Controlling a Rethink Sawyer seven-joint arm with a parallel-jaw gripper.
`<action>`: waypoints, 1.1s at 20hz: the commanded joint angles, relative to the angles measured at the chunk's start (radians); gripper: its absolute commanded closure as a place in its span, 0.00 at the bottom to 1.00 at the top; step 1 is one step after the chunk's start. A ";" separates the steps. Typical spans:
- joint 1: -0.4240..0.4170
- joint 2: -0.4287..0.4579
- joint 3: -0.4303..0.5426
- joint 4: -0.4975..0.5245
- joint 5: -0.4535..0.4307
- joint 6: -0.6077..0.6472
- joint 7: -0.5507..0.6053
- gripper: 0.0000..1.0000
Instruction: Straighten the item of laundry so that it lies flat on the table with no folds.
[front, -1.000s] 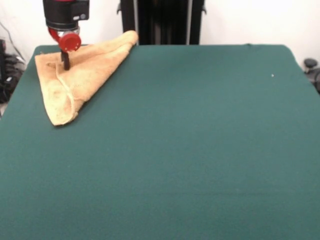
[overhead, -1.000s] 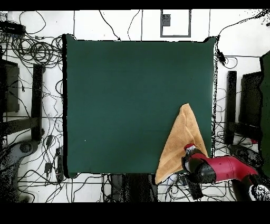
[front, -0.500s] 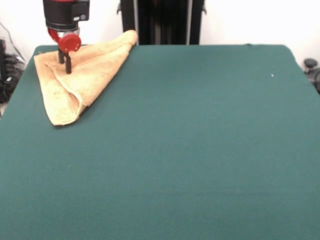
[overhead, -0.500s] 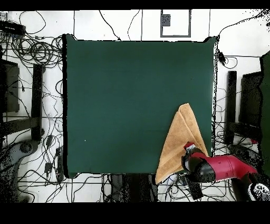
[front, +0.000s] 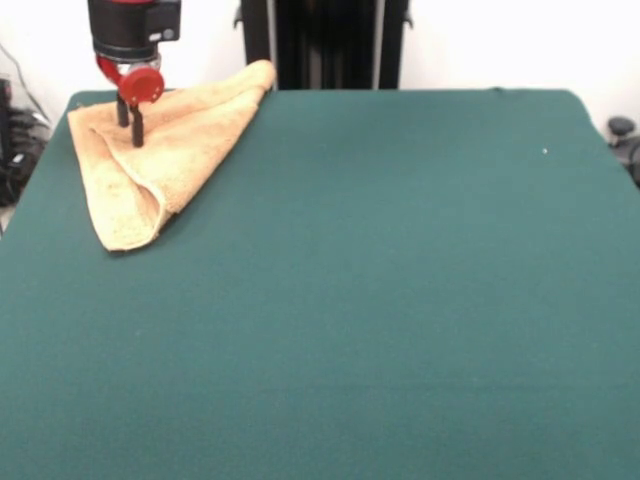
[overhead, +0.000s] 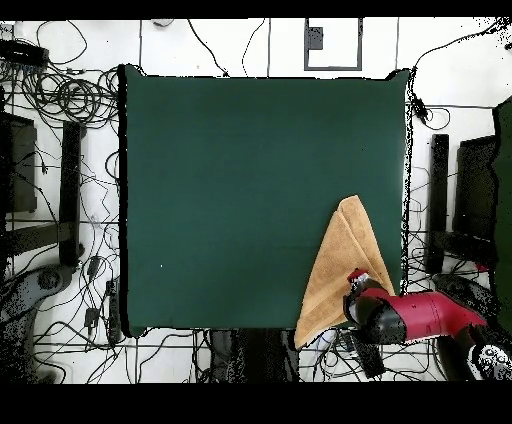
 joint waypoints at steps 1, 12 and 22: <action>0.076 0.118 -0.012 -0.019 -0.015 0.189 -0.249 0.00; 0.150 0.050 0.007 -0.002 0.108 0.220 -0.164 0.00; 0.150 0.074 -0.004 -0.003 0.091 0.165 -0.155 0.00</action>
